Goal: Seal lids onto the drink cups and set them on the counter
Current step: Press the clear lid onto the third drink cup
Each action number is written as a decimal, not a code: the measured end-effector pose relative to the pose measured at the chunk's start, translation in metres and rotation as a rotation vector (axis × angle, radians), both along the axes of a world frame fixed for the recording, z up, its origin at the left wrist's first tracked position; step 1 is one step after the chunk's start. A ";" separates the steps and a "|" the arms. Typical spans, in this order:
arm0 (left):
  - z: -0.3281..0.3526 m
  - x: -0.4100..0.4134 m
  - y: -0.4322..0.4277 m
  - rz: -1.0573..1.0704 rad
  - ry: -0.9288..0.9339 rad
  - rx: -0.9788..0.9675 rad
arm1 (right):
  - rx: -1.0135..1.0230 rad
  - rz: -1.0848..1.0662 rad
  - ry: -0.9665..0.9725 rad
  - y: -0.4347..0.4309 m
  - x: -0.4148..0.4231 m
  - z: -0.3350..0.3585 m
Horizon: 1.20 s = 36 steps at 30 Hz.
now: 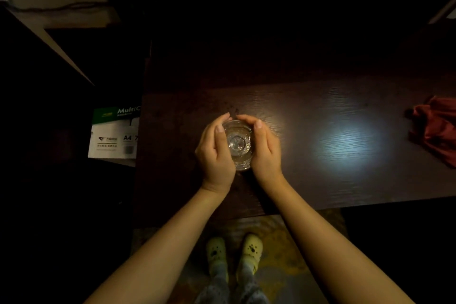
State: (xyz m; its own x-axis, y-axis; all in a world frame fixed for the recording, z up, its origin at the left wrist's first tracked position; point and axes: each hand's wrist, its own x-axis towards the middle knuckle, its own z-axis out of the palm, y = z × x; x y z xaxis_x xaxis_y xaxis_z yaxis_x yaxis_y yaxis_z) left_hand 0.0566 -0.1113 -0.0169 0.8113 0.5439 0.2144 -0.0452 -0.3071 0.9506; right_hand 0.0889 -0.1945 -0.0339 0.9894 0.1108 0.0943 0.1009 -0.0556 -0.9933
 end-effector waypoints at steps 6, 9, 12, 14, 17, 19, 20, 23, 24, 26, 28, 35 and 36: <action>0.001 0.004 0.014 -0.159 0.063 -0.025 | -0.119 0.042 0.056 -0.007 -0.005 0.005; 0.002 0.013 0.028 -0.157 0.075 0.030 | -0.235 0.021 0.022 -0.016 -0.020 0.004; 0.006 0.031 0.047 -0.131 0.077 0.112 | -0.326 0.022 -0.016 -0.023 -0.042 0.004; 0.009 0.043 0.056 -0.146 0.075 0.180 | -0.361 0.030 -0.049 -0.026 -0.058 0.005; 0.016 0.061 0.066 -0.211 0.097 0.268 | -0.376 0.030 -0.069 -0.026 -0.075 0.008; 0.021 0.068 0.072 -0.244 0.123 0.275 | -0.366 0.004 -0.040 -0.026 -0.074 0.013; 0.024 0.068 0.073 -0.246 0.131 0.256 | -0.364 -0.015 -0.025 -0.027 -0.068 0.017; 0.025 0.049 0.066 -0.174 0.131 0.166 | -0.373 -0.028 -0.022 -0.023 -0.034 0.032; 0.022 0.037 0.059 -0.151 0.128 0.139 | -0.375 0.001 -0.028 -0.020 -0.021 0.036; 0.016 0.015 0.041 -0.151 0.127 0.105 | -0.377 0.095 -0.025 -0.011 -0.002 0.039; 0.011 0.002 0.026 -0.143 0.122 0.097 | -0.390 0.174 -0.034 0.000 0.007 0.036; 0.009 0.002 0.010 0.009 0.019 0.167 | -0.244 0.082 -0.097 0.011 0.007 0.013; 0.009 0.002 0.011 0.006 0.010 0.171 | -0.224 0.064 -0.105 0.012 0.007 0.011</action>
